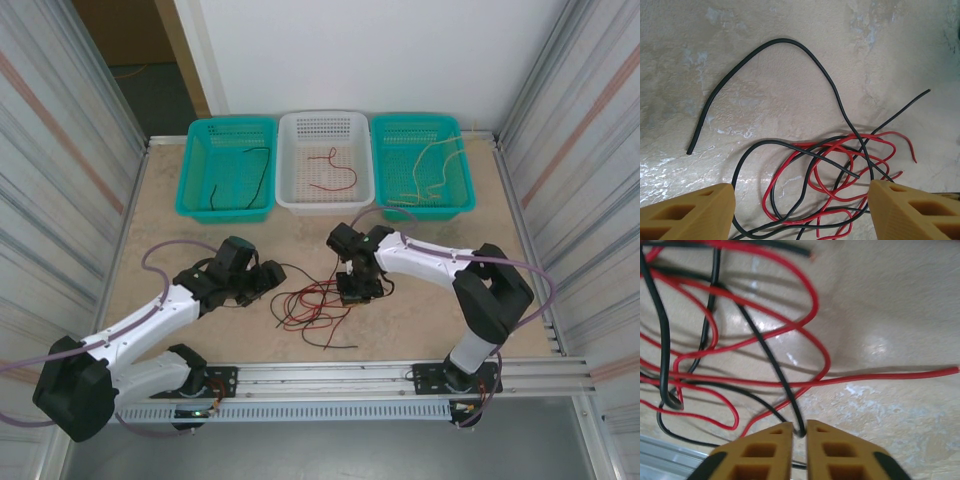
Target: Untangle the cables
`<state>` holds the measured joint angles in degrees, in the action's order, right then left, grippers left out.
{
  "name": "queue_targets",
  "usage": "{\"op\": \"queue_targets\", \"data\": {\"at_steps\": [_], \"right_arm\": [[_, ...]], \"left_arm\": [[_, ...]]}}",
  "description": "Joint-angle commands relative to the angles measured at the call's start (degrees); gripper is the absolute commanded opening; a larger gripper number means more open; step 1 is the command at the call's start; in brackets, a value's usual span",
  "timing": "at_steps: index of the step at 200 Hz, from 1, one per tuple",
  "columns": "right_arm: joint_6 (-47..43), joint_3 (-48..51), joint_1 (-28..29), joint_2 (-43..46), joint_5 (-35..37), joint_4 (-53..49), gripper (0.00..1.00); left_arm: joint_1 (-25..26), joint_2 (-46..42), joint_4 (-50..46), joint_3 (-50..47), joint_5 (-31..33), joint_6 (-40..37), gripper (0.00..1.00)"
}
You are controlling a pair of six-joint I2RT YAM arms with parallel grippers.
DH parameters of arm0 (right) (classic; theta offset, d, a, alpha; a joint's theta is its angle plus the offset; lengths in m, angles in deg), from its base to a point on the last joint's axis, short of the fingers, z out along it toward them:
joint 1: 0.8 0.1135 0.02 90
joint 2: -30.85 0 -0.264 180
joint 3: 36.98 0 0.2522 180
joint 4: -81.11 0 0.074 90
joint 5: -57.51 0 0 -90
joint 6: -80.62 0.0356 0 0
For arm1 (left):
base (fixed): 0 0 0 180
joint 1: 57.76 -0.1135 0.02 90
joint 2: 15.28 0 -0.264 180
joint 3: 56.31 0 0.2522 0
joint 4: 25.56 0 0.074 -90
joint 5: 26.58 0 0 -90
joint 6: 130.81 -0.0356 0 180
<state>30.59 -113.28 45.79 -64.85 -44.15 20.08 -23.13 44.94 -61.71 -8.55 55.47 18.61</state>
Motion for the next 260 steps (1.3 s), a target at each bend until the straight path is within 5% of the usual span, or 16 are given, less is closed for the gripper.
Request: {"op": "queue_targets", "data": {"at_steps": [1,78,126,154,206,248,260], "right_arm": [[-1.54,-4.8,-2.45,-1.23,1.82,-0.28,0.06],[-5.92,-13.55,-8.41,2.86,8.52,-3.21,0.0],[-6.81,-13.1,-4.38,5.31,11.31,-7.09,0.55],[-4.34,-11.66,0.02,5.66,7.01,-3.92,0.69],[-0.07,-11.88,0.79,-0.21,1.82,3.9,0.57],[0.45,-12.71,1.52,-3.92,0.0,5.23,0.28],[0.43,-12.78,1.99,-3.47,0.48,4.78,0.13]], "left_arm": [[0.29,-0.63,-0.42,1.72,0.08,-0.5,0.71],[0.28,-2.59,-1.36,1.95,-0.52,-2.03,0.7],[0.44,-1.53,0.12,2.56,-0.83,-2.03,0.69],[0.43,-1.33,1.88,2.21,-1.51,-1.85,0.69],[0.44,-2.93,3.1,2.73,-1.6,-2.43,0.68],[0.32,-5.65,1.65,2.67,-0.19,-3.51,0.69],[0.18,-6.19,1.82,2.65,-0.02,-3.68,0.69]]}}
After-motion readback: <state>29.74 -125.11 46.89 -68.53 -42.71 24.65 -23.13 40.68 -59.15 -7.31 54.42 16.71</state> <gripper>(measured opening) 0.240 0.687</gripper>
